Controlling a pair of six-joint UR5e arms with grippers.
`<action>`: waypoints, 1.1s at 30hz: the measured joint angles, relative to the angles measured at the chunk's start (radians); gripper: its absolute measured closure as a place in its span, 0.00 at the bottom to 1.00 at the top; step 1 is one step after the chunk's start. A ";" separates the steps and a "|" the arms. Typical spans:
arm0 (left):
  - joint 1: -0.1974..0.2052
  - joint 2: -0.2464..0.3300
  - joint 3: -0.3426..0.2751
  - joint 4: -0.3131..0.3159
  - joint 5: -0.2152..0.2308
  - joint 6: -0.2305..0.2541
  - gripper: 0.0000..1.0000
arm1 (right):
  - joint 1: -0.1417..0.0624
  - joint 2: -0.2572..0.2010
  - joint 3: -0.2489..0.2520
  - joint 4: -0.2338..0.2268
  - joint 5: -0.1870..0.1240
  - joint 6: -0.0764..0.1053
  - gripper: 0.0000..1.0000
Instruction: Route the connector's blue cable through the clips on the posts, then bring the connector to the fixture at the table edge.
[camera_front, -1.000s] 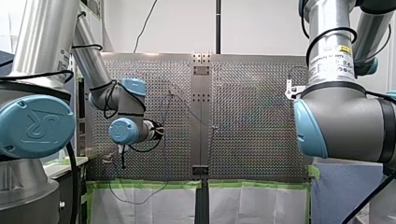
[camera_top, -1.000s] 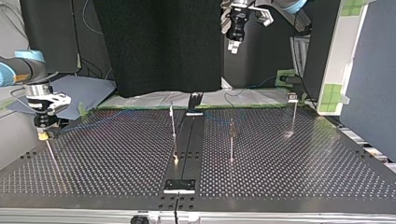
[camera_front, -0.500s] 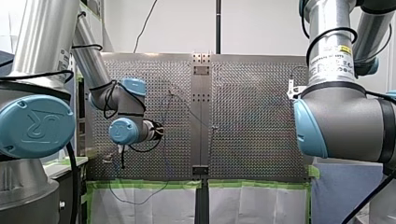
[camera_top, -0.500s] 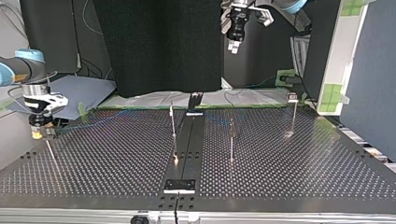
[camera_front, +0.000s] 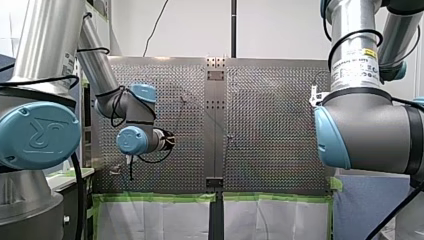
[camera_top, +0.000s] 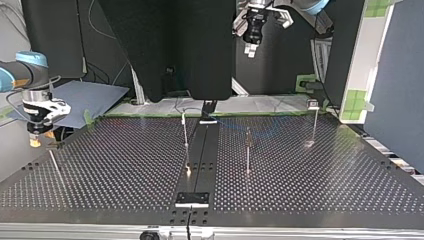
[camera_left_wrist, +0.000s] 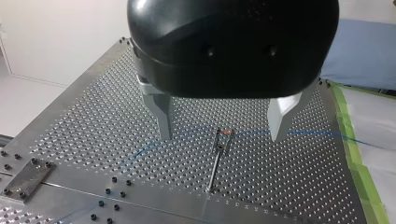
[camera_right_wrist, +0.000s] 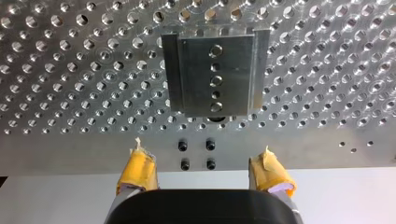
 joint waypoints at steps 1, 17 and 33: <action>0.000 0.000 0.000 0.000 0.000 0.000 0.00 | 0.000 0.000 0.000 0.003 0.001 0.000 0.02; 0.002 0.000 0.000 -0.001 0.000 0.001 0.00 | 0.032 -0.009 0.012 0.094 0.053 -0.067 0.02; 0.003 0.000 0.000 0.000 0.004 0.001 0.00 | 0.113 -0.129 0.130 0.042 0.020 -0.079 0.02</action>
